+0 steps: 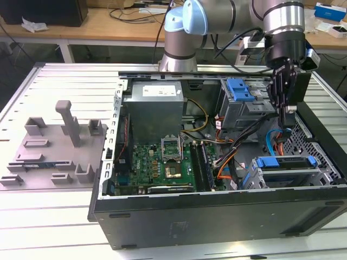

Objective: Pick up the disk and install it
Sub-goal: 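Insert the first disk wire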

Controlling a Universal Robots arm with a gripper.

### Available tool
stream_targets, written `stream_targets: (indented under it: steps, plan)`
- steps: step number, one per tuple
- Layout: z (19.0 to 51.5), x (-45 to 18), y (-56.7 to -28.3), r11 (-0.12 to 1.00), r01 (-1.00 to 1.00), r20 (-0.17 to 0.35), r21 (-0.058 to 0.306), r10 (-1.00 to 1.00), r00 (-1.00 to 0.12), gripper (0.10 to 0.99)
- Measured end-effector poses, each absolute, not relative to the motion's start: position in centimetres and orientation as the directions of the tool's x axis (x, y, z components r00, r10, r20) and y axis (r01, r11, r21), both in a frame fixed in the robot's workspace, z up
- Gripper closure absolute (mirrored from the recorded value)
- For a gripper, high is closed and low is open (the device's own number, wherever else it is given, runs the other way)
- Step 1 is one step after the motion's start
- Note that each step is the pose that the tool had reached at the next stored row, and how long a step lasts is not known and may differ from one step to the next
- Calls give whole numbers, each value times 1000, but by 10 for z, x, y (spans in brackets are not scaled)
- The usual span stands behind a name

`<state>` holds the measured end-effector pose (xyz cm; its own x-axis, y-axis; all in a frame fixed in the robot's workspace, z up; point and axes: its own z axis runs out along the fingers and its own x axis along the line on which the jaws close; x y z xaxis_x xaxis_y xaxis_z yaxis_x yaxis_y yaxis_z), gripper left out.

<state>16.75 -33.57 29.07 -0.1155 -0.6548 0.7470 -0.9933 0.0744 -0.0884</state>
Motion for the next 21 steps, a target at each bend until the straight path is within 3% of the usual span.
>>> stream_targets:
  steps: [3,5,21]
  plan:
    - [289,167,-336,74,-993,750,-89,-652,-115,855]
    - [288,167,-336,74,-993,751,-89,-650,-115,922]
    - [287,168,-340,75,-993,742,-86,-661,-114,922]
